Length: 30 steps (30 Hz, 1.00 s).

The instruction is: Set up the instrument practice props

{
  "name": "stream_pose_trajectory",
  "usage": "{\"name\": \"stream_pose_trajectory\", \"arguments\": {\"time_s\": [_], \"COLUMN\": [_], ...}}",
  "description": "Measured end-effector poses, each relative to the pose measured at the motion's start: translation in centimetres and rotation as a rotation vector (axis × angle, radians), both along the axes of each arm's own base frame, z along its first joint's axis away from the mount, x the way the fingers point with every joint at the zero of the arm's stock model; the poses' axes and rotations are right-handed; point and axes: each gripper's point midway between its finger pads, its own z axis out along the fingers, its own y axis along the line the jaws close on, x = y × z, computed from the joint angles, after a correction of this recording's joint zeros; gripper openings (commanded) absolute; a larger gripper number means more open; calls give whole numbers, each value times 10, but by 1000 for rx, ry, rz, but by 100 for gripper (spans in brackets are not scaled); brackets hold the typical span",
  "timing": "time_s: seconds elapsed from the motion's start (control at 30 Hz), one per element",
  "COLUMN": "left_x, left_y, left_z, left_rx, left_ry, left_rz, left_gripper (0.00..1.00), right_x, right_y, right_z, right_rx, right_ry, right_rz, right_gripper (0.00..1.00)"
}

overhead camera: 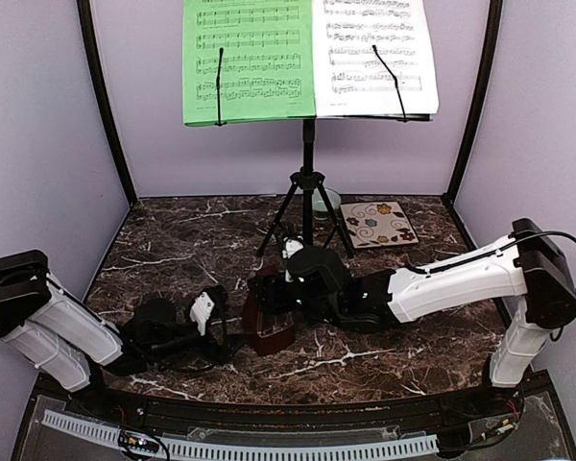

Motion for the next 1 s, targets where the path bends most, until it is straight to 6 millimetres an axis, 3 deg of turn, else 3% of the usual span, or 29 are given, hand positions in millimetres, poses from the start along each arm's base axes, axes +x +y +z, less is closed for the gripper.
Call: {"name": "stream_pose_trajectory", "arguments": {"time_s": [0.1, 0.23, 0.4, 0.53, 0.73, 0.83, 1.0], "left_x": [-3, -8, -18, -30, -31, -29, -23], "left_y": [7, 12, 15, 10, -10, -14, -12], "left_z": [7, 6, 5, -5, -22, -25, -21], "left_rx": [-27, -31, -25, 21, 83, 73, 46], "left_ry": [9, 40, 79, 113, 144, 152, 153], "left_rz": [13, 18, -8, -28, -2, 24, 66], "left_gripper": [96, 99, 99, 99, 99, 99, 99], "right_x": [-6, -12, -28, -40, -36, -44, -59], "right_y": [11, 16, -5, -35, -65, -60, -46], "right_z": [15, 31, 41, 28, -20, -28, -48], "right_rx": [59, 115, 157, 173, 140, 138, 128], "right_ry": [-10, -18, -32, -17, 66, 76, 92], "right_rz": [32, 77, 140, 214, 291, 370, 495], "right_gripper": [99, 100, 100, 94, 75, 72, 83]}}
